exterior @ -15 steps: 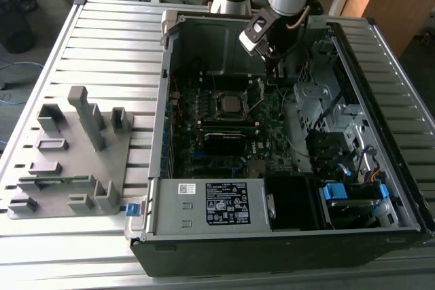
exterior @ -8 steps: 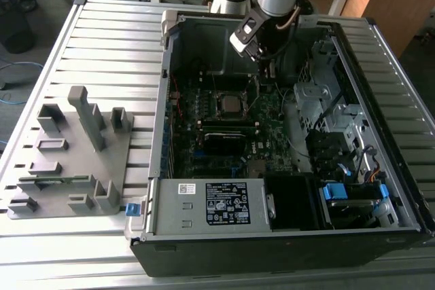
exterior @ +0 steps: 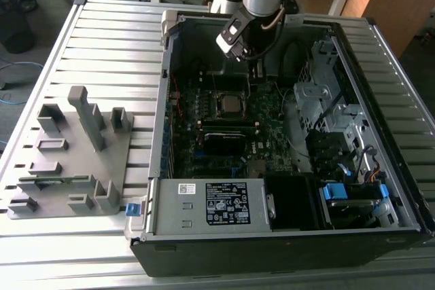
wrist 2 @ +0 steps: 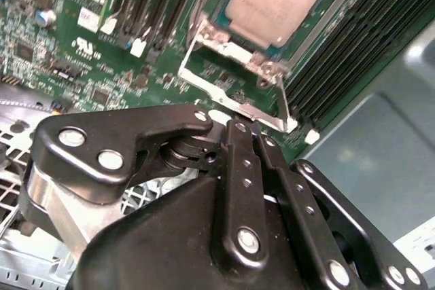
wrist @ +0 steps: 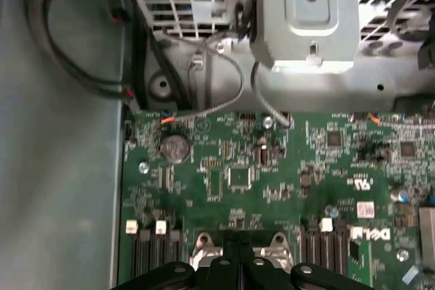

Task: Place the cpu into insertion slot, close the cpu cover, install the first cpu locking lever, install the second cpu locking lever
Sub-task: 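Close the cpu cover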

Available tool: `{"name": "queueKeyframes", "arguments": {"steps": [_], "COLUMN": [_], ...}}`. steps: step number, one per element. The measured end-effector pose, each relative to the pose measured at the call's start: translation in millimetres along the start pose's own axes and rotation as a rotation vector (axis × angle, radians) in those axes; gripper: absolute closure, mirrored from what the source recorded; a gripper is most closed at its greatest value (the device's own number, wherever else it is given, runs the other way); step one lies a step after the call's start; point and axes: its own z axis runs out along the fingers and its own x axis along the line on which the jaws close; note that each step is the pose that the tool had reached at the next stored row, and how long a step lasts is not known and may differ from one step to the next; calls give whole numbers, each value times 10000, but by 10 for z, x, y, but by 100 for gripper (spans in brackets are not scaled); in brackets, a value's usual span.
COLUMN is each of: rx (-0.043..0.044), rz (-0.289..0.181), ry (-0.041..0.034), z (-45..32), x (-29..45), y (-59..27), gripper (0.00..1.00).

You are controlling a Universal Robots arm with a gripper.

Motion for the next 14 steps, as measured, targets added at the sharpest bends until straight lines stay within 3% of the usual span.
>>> {"name": "queueKeyframes", "arguments": {"steps": [6,12,13,14], "rx": [-90,-91,-78,-11], "rz": [3,2,1,-1], "ry": [0,1,1,5], "z": [9,11,12,15], "x": [20,20,21,21], "y": [-135,-136,-136,-136], "gripper": [90,90,90,90]}}
